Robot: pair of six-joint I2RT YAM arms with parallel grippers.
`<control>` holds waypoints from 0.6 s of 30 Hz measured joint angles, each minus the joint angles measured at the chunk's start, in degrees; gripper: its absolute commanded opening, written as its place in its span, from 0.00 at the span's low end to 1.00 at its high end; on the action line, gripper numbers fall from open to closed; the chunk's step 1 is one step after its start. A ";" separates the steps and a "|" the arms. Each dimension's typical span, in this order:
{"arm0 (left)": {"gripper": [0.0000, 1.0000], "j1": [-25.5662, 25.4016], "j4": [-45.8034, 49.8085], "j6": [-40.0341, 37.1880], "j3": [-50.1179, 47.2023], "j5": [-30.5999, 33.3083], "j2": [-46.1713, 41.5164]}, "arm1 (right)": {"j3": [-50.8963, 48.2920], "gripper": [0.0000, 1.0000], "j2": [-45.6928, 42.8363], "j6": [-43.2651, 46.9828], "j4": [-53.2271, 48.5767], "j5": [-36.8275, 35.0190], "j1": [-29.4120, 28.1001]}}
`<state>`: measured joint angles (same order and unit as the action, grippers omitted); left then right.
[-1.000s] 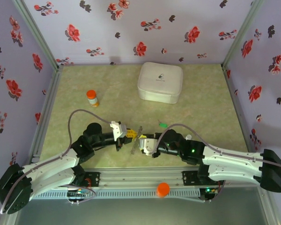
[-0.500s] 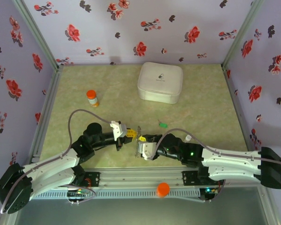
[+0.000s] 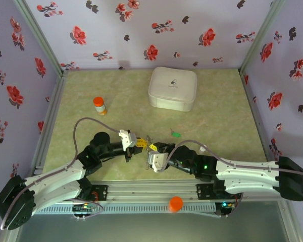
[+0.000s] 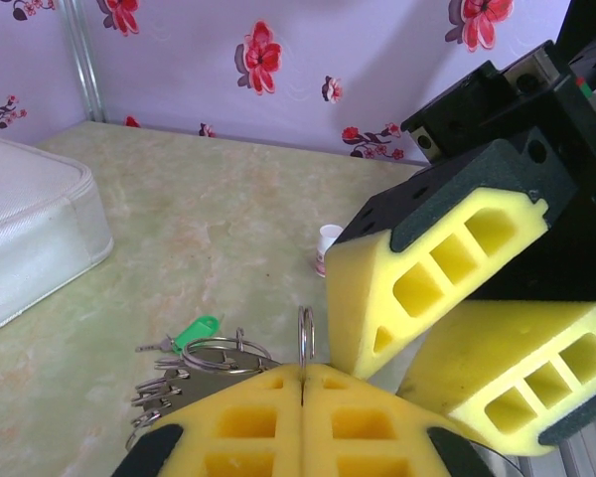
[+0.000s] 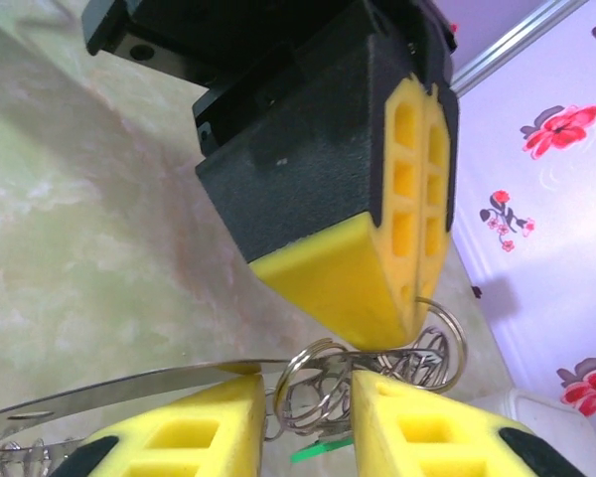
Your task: Put the keys on the keyring
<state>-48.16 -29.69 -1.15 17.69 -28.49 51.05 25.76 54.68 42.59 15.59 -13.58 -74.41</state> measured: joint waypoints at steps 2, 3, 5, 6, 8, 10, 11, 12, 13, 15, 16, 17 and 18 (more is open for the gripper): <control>0.00 0.00 -0.07 0.00 0.00 0.00 -0.02 | 0.00 0.20 0.00 0.52 0.26 -0.24 0.00; 0.00 0.00 -0.09 -0.02 0.00 0.00 0.00 | 0.00 0.18 0.00 0.61 0.42 -0.28 0.00; 0.00 0.00 -0.09 0.00 0.00 0.00 0.00 | 0.00 0.09 0.00 1.01 0.61 -0.44 0.00; 0.00 0.00 -0.09 0.00 0.00 0.00 0.02 | 0.00 0.06 0.00 1.03 0.66 -0.44 0.00; 0.00 0.00 -0.11 0.00 0.00 0.00 0.39 | 0.00 0.00 -0.02 1.05 0.90 -0.85 0.00; 0.00 0.00 -0.22 -0.02 0.00 0.00 0.63 | 0.00 0.00 -0.02 1.07 0.83 -0.85 0.00; 0.08 0.00 -0.26 -0.02 0.00 0.07 0.72 | 0.00 0.00 -0.02 1.11 0.83 -0.85 0.00; 0.24 0.00 -0.31 -0.09 0.00 0.35 0.74 | 0.00 0.00 -0.02 1.11 0.81 -0.90 0.00; 0.36 0.00 -0.31 0.04 0.00 0.72 0.74 | 0.00 0.00 -0.02 1.11 0.76 -1.01 0.00; 0.51 0.00 -0.79 0.55 0.00 1.99 0.74 | 0.02 0.00 -0.20 0.90 -0.09 -1.07 0.00; 0.55 0.00 -1.05 0.66 0.00 2.73 0.72 | 0.07 0.00 -0.37 0.70 -1.11 -1.05 0.00; 0.57 0.00 -1.16 0.90 0.00 3.50 0.68 | 0.13 0.00 -0.52 0.35 -2.23 -1.05 0.00; 0.58 0.00 -1.14 1.16 0.00 4.22 0.55 | 0.31 0.00 -0.72 0.09 -3.23 -1.03 0.02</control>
<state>-48.16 -30.83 0.01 17.69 -24.27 51.59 26.06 53.95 42.68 12.36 -14.61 -74.39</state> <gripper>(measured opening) 0.552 0.064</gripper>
